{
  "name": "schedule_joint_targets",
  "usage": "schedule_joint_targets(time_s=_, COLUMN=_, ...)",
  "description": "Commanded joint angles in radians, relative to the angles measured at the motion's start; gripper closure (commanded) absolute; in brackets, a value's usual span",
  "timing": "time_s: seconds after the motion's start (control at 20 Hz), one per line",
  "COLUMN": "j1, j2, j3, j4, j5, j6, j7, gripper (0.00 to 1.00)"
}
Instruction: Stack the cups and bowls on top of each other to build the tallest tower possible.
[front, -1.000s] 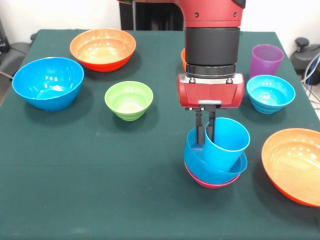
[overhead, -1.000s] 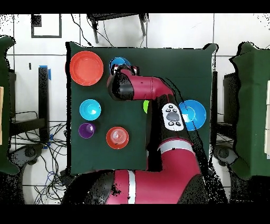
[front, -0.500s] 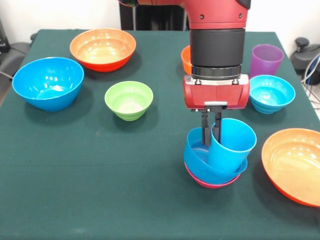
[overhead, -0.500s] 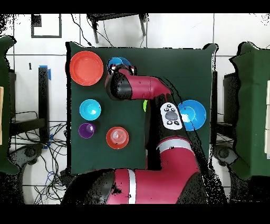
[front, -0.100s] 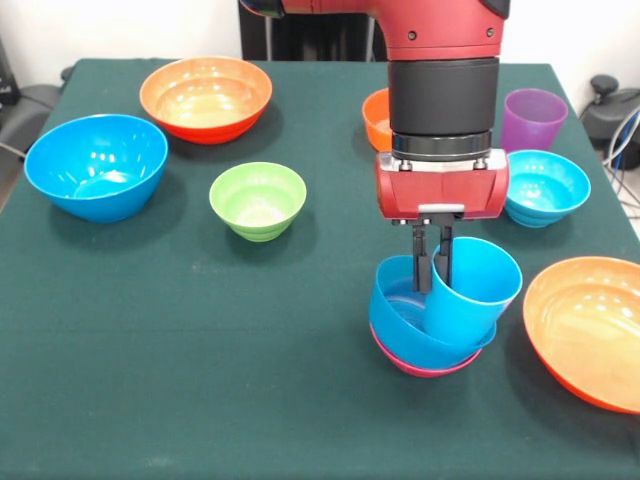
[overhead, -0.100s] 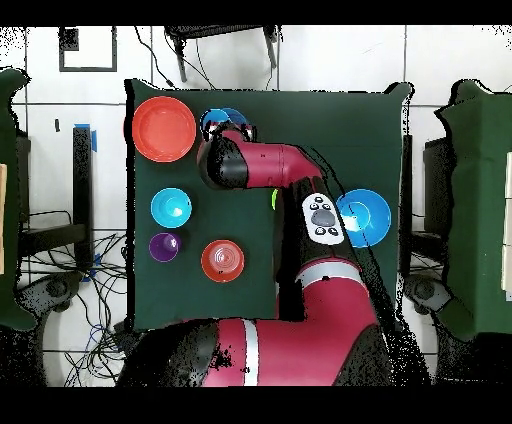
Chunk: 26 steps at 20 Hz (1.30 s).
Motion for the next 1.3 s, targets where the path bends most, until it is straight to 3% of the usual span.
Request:
schedule_joint_targets(time_s=0.05, j1=-0.017, j2=0.023, j3=0.076, j4=0.012, j5=-0.063, j6=-0.006, j7=0.018, gripper=1.0)
schedule_joint_targets(time_s=1.3, j1=-0.035, j2=0.069, j3=0.097, j4=-0.022, j5=-0.075, j6=-0.005, j7=-0.008, gripper=1.0)
